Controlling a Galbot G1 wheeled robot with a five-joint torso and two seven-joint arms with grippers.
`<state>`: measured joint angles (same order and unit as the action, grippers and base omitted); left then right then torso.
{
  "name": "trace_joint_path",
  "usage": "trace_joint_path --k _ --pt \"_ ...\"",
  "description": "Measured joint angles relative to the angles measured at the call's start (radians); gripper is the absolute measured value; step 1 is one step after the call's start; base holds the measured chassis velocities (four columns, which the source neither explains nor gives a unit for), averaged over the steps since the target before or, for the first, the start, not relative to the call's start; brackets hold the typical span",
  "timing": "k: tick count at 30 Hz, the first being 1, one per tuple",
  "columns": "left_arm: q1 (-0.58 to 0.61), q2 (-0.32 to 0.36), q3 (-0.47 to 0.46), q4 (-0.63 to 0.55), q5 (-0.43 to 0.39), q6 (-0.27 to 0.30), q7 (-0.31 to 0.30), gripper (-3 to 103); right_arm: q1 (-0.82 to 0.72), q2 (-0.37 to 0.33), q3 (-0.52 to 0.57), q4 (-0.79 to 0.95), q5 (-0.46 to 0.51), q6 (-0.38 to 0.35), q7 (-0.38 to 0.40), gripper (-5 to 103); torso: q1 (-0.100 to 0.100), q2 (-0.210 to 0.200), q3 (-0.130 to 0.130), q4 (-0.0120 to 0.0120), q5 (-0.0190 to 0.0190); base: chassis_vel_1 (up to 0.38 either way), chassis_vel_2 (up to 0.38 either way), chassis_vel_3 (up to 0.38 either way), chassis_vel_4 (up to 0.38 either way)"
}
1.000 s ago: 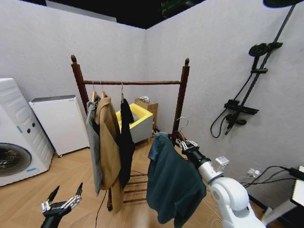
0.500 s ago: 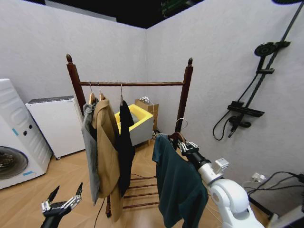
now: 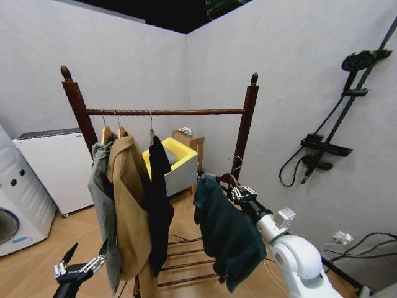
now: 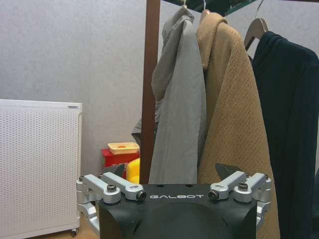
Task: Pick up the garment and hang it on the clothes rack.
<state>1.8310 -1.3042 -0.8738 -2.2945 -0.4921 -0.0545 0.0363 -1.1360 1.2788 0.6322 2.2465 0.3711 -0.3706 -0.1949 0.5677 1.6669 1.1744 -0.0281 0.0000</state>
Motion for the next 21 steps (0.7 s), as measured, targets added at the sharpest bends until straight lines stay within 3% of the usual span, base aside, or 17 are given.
trace_joint_path --k 11,21 --pt "0.000 0.000 0.000 0.000 0.000 0.000 0.000 100 0.027 -0.012 -0.005 -0.015 0.028 -0.002 0.014 9 0.001 -0.001 0.000 -0.0003 0.0001 0.028 0.014 0.025 0.035" --pt "0.000 0.000 0.000 0.000 0.000 0.000 0.000 100 0.131 -0.056 -0.076 0.059 0.073 -0.080 0.184 9 0.001 -0.001 0.000 -0.0003 -0.0002 0.000 0.000 0.000 0.000"
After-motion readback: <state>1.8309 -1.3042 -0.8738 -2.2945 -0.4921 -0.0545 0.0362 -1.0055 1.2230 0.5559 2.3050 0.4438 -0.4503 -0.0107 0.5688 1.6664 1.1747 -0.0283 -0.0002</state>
